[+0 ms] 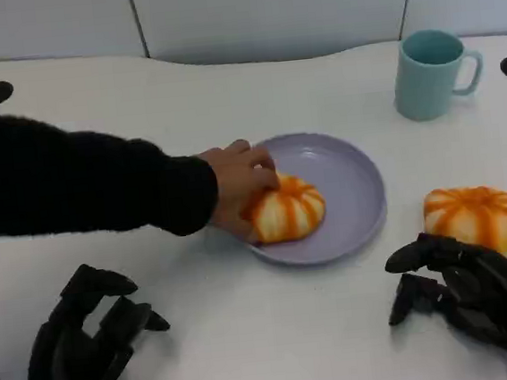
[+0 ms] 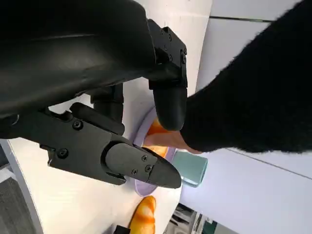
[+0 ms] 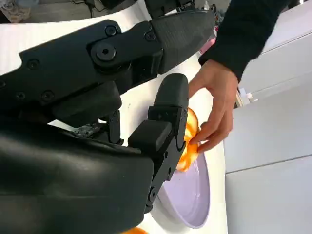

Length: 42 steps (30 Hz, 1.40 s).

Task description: Grasp the bread from the table and place it into the plate.

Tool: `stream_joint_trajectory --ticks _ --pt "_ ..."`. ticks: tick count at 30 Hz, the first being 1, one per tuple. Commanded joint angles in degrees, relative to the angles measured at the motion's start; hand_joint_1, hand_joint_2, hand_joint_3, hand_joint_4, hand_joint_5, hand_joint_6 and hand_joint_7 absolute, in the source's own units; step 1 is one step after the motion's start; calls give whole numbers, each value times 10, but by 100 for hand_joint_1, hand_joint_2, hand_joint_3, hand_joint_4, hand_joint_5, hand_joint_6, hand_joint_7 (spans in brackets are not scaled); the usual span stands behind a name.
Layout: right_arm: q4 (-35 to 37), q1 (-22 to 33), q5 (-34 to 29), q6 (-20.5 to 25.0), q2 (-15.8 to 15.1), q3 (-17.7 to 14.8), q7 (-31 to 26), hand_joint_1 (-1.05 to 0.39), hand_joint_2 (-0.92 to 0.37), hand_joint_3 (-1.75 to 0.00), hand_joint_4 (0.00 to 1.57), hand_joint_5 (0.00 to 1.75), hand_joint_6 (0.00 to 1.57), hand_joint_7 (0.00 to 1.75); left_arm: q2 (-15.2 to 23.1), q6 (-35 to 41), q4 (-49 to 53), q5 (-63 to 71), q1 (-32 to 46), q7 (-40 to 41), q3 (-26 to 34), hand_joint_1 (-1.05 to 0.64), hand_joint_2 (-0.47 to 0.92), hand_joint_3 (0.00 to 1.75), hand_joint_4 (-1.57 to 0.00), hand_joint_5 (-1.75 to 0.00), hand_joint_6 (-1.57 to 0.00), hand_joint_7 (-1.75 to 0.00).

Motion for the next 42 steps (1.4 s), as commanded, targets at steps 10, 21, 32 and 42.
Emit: stream_joint_trajectory --ticks 10,21,32,42 --pt "6 16 -4 23 -6 -4 -4 -52 -92 -8 67 136 77 81 5 -2 5 -12 0 -11 7 -59 91 2 -41 -175 -26 -173" --pt "4 19 -11 14 -5 -1 -13 -53 -92 -9 67 137 79 81 6 -8 8 -13 -2 -19 8 -61 91 1 -40 -175 -26 -174" --pt "4 19 -19 1 -6 3 -20 -53 -92 -10 67 135 79 82 5 -8 17 -16 -8 -22 13 -63 89 0 -45 -175 -28 -173" --pt "12 16 -15 8 -6 -2 -12 -53 -92 -9 70 133 80 80 4 -11 14 -12 -6 -23 14 -62 90 0 -42 -175 -26 -174"
